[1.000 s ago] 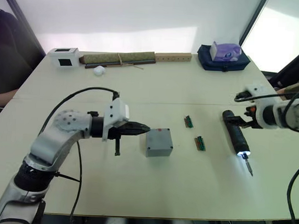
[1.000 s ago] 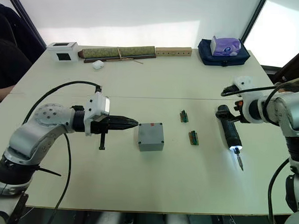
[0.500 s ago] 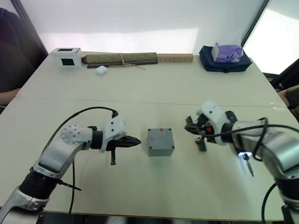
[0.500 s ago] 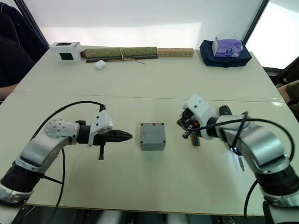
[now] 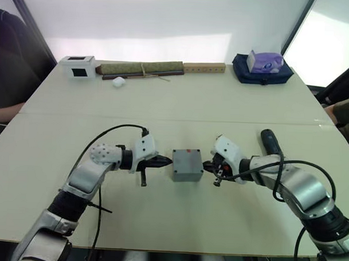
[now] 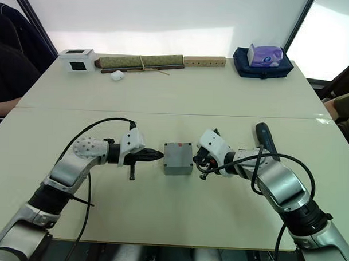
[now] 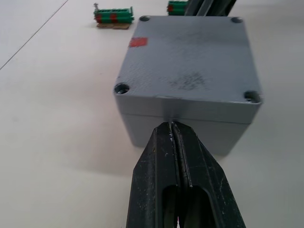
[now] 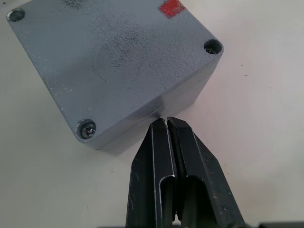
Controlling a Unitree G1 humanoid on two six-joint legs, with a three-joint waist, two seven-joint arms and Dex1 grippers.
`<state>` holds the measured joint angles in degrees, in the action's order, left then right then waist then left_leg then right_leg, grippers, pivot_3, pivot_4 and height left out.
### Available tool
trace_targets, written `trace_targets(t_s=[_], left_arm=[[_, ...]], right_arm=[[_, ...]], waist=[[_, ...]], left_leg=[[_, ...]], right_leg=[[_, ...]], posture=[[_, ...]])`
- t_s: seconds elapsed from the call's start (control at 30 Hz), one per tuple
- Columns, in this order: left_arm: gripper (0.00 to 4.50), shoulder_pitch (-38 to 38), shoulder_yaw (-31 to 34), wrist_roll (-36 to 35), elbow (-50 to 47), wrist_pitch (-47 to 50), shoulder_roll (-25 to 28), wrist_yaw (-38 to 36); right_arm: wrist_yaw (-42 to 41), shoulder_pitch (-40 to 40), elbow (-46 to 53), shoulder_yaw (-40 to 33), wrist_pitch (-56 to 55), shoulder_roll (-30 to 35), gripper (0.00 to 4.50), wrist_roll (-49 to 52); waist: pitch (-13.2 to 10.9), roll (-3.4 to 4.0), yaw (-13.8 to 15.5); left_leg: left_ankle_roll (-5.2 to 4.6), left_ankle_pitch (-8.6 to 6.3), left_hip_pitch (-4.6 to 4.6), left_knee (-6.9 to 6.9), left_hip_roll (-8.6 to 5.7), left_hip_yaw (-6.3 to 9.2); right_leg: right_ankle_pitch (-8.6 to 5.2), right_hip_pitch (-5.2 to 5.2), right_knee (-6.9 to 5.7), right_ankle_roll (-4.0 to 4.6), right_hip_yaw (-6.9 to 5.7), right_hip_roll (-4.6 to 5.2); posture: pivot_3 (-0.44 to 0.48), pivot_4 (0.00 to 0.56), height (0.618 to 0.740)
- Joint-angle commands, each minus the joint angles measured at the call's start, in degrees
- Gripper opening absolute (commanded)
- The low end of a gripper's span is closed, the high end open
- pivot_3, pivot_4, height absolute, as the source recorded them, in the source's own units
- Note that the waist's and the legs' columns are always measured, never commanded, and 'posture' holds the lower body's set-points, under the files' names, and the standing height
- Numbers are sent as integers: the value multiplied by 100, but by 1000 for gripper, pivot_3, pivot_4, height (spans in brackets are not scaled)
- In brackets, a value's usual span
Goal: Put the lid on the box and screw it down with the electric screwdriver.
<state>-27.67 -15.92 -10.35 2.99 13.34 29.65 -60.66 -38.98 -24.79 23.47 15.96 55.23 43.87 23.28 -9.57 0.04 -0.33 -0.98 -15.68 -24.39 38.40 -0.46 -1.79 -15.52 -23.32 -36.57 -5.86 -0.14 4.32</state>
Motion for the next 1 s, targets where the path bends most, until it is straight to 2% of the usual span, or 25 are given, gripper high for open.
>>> trace_targets(t_s=[0.03,0.27,0.43,0.53,0.77,1.0], left_arm=[[0,-431,-168,197,418,-384,-328,-7],[0,-684,-172,512,986,-763,-493,-42],[0,-599,-96,542,934,-787,-286,-236],[0,-326,-70,418,580,-568,49,-610],[0,171,-27,29,-329,-58,375,-996],[0,96,-91,63,-341,35,151,-766]], right_arm=[[-268,-55,334,23,109,-60,19,185],[-430,-4,707,-89,382,77,19,245],[-474,24,711,-243,334,323,19,123],[-524,42,410,-466,108,520,19,14],[-206,-376,-706,-448,-489,54,19,-469],[-345,-545,-1125,-253,-782,-465,19,-543]], waist=[[0,0,21],[-1,-1,53],[-1,-1,68],[-1,-1,69],[-1,-1,58],[0,0,85]], left_leg=[[-1,0,-1,6,-2,0],[-10,-5,-4,51,2,1],[-9,-5,-3,65,2,3],[-9,-5,-4,65,2,3],[-8,-4,-3,66,3,3],[-8,-4,-3,66,1,3]], right_leg=[[0,0,-6,0,0,-1],[-1,-1,-43,1,2,-1],[-1,-1,-56,0,2,11],[-1,-1,-56,1,2,15],[-1,-2,-60,2,3,22],[-1,0,-60,2,2,21]], posture=[[0,150,740],[0,150,740],[0,150,740],[0,150,740],[0,150,740],[0,150,740]])
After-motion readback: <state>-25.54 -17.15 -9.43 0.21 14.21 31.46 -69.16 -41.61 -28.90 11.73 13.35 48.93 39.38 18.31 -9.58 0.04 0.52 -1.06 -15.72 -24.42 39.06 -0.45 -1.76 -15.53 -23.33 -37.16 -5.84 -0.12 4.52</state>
